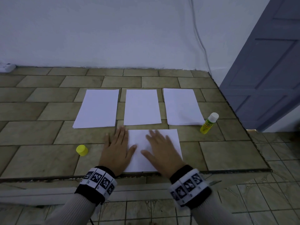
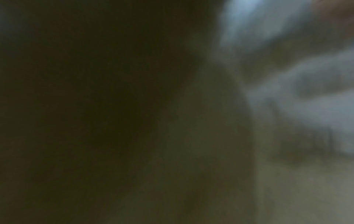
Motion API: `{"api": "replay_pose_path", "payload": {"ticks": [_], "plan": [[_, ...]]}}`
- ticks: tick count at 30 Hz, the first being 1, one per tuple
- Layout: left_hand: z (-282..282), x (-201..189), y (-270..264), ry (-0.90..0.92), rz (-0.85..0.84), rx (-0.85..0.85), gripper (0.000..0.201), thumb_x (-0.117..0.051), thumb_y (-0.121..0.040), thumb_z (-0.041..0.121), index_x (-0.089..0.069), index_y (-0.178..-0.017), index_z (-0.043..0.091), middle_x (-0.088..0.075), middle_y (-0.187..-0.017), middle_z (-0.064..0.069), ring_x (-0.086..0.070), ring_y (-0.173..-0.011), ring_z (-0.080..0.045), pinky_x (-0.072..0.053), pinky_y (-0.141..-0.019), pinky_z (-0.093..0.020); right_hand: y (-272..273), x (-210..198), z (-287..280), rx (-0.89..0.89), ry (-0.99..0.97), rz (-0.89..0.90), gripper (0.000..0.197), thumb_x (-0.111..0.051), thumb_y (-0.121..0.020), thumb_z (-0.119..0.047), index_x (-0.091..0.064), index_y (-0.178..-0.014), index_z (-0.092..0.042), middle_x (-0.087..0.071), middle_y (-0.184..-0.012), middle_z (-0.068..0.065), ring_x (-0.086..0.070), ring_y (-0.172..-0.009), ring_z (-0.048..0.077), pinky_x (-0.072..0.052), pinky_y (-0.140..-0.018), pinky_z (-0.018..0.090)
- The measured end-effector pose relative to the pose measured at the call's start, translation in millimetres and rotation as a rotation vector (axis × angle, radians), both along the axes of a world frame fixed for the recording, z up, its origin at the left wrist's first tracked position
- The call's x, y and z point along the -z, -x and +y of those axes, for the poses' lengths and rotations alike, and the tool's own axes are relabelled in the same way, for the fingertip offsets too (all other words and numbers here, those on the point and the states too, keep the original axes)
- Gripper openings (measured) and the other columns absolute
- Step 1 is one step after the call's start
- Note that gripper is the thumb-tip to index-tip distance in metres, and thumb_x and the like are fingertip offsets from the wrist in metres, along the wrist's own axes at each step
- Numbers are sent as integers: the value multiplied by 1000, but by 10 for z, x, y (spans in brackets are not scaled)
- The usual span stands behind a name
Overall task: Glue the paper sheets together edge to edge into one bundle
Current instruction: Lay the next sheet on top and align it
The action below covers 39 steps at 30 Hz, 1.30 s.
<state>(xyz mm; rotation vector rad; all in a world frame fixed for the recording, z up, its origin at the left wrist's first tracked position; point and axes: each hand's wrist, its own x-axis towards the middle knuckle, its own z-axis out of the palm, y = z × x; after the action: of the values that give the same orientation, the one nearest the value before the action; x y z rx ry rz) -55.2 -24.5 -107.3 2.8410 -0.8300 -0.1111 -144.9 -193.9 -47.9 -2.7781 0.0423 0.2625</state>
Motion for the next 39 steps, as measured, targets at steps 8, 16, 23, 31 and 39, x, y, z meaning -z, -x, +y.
{"api": "replay_pose_path", "payload": {"ticks": [8,16,23,31,39], "plan": [[43,39,-24,-40,40,34,87,6,-97,57,-37,-146,-2,-30,-155,-15,-27,-144,-27,-17,-114,-55,-272,416,314,-61,64,-108,101,18,-75,-72,-11,-153,-15,-6,-161,-1,1,-148,11,16,-115,47],[12,55,-28,-16,-47,34,98,22,-85,64,-14,-154,4,-7,-162,-9,4,-147,-16,-2,-118,-47,37,440,-443,177,189,-55,95,21,-75,-70,0,-153,-21,2,-161,-8,5,-147,6,8,-116,47],[-8,78,-6,4,-77,7,84,1,-91,57,-16,-153,4,-8,-162,-9,6,-145,-13,-5,-119,-50,90,300,-480,292,292,-46,107,33,-70,-69,-5,-153,-13,-2,-162,2,-1,-149,16,4,-115,53],[24,75,-30,-16,-78,43,82,1,-98,54,-37,-146,-1,-30,-155,-16,-28,-144,-28,-20,-112,-55,-229,465,209,-25,134,-123,103,27,-74,-70,-8,-153,-14,-5,-161,2,2,-148,13,17,-113,46],[19,69,-15,-4,-96,40,81,-3,-93,54,-21,-152,3,-14,-161,-12,-11,-149,-24,-12,-119,-53,73,429,-584,162,250,-57,101,30,-72,-70,-4,-153,-20,-2,-162,-4,0,-148,11,2,-117,51]]}}
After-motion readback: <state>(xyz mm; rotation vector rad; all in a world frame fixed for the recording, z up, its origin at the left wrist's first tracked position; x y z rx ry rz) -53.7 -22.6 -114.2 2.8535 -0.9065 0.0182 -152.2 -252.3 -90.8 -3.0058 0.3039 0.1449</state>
